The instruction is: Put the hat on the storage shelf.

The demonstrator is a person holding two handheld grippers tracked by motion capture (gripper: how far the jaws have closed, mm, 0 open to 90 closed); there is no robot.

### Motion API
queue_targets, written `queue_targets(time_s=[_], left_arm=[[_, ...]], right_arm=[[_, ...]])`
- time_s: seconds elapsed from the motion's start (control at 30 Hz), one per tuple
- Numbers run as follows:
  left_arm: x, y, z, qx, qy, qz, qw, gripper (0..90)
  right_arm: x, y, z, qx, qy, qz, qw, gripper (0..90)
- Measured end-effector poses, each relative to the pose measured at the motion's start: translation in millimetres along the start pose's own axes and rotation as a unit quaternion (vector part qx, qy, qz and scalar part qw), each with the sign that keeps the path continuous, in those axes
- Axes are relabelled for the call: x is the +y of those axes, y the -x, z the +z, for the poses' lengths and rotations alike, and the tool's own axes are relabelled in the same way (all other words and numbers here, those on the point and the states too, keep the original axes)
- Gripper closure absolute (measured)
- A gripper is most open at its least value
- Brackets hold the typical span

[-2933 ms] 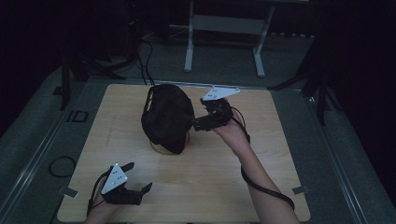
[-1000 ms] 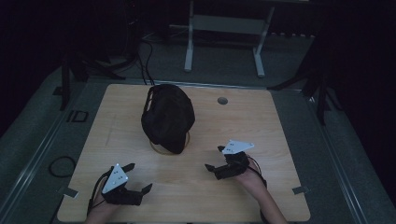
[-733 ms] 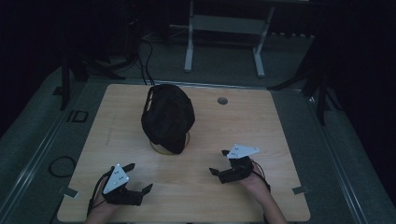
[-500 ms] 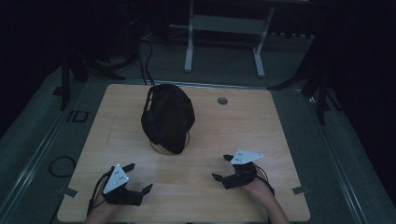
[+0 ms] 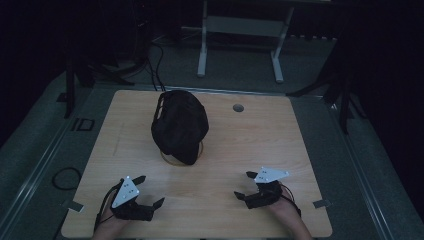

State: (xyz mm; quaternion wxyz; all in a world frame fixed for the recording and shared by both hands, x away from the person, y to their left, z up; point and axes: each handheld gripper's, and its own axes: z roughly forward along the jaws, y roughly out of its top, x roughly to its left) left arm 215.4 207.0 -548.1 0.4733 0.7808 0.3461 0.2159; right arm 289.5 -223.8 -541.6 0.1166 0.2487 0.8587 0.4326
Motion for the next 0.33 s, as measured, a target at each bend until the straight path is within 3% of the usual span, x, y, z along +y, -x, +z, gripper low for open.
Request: queue_targets(time_s=[0.33], left_arm=[[-0.1, -1.0, -0.4, 0.0, 0.001, -0.002, 1.0, 2.9]], right_arm=[[-9.5, 6.6, -8.1, -0.005, 0.013, 0.021, 0.9997, 13.2]])
